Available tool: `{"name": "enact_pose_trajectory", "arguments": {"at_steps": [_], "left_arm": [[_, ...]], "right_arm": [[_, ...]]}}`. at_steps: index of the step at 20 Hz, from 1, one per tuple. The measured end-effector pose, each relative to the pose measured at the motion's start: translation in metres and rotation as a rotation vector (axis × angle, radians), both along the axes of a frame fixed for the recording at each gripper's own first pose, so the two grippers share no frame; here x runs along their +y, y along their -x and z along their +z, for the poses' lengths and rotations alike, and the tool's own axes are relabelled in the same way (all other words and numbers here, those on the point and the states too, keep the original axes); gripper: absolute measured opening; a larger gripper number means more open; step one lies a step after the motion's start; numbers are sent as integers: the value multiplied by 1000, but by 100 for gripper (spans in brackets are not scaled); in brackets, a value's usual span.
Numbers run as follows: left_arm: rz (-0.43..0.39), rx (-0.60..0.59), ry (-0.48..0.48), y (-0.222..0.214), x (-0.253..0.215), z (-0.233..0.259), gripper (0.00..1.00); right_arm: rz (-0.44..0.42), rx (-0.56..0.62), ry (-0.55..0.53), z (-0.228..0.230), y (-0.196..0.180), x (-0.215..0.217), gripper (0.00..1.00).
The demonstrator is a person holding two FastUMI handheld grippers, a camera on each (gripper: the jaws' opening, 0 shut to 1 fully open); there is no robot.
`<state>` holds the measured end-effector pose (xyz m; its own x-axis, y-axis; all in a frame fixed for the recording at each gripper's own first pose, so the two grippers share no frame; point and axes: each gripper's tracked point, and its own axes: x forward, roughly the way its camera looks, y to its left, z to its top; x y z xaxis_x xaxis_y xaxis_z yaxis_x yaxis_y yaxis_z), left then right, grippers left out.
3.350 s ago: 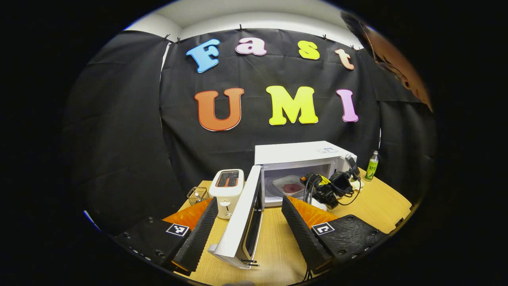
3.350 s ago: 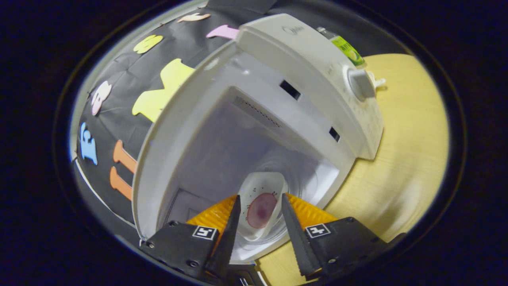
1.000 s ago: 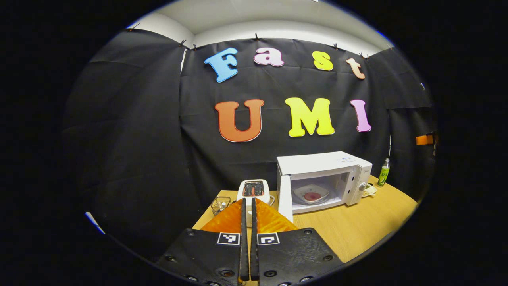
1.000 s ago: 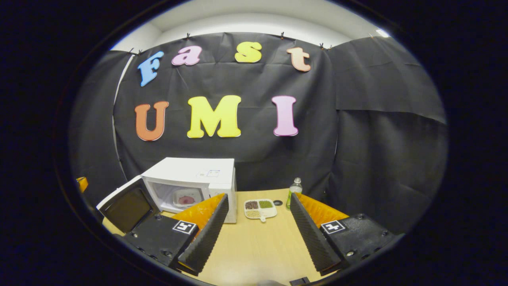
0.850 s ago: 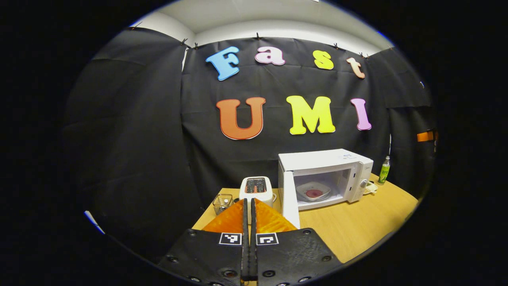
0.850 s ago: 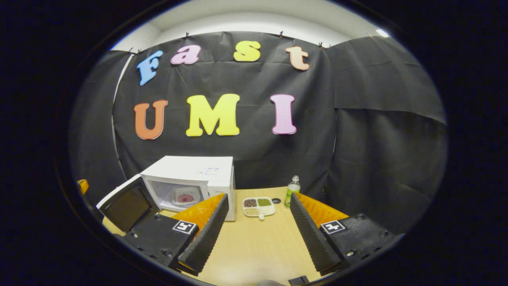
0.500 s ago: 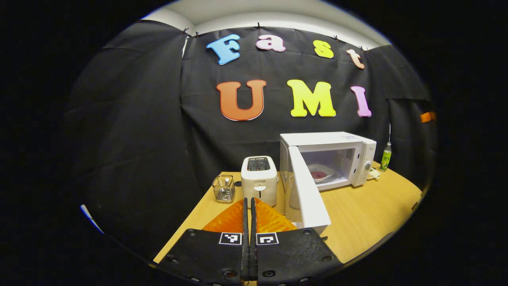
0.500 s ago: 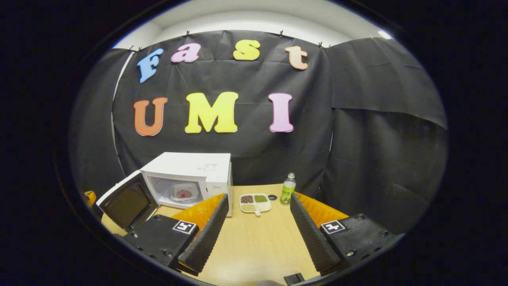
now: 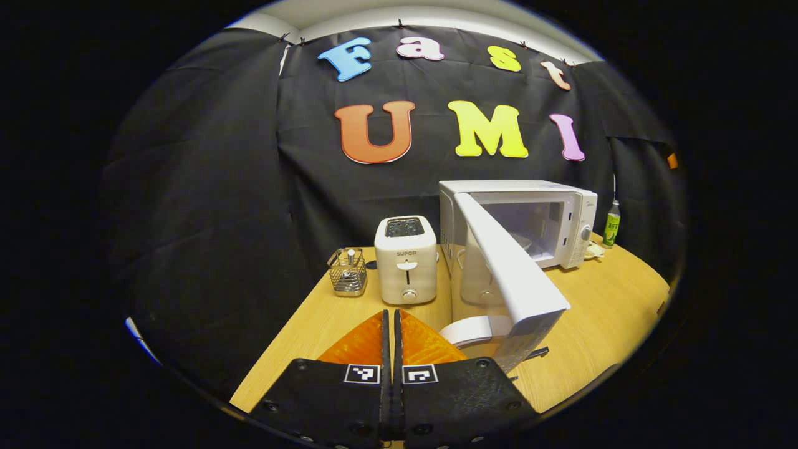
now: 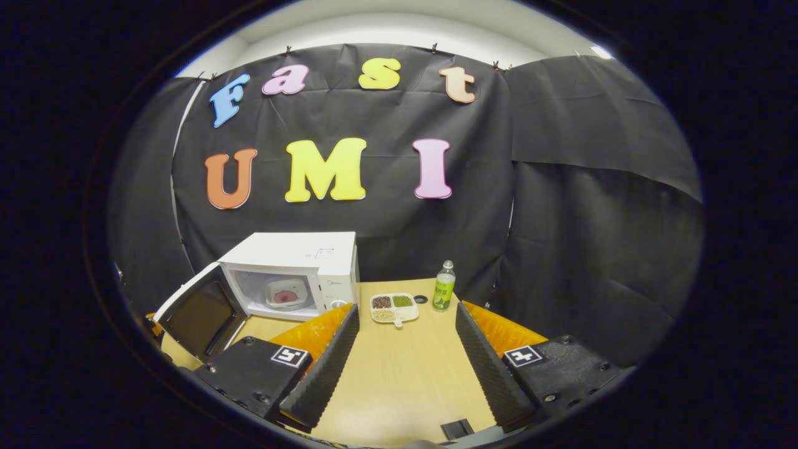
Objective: Open the microwave oven with the left hand, put the food in, and close the microwave oven.
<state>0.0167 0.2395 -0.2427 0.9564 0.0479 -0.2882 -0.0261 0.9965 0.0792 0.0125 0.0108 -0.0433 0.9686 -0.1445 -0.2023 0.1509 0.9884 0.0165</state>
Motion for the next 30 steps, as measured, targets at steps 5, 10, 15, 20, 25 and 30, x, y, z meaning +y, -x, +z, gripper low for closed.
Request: {"name": "enact_pose_trajectory", "arguments": {"at_steps": [5,10,15,20,25,30], "left_arm": [[-77,-10,-1,1,-40,3,0],[-152,-5,2,-3,-83,-3,0],[-222,-5,2,-11,-124,-3,0],[-272,-2,-17,-20,-162,-4,0],[-311,5,-15,-37,-202,-7,0],[-349,3,-14,-63,-241,-8,0]], "right_arm": [[5,-23,17,15,-2,-3,99],[-12,-27,13,17,3,-8,99],[-19,7,-9,2,8,-18,99],[-36,19,-28,-2,3,-44,99],[-45,28,-43,-3,-7,-69,99],[-62,46,-45,-4,-17,-97,99]]}}
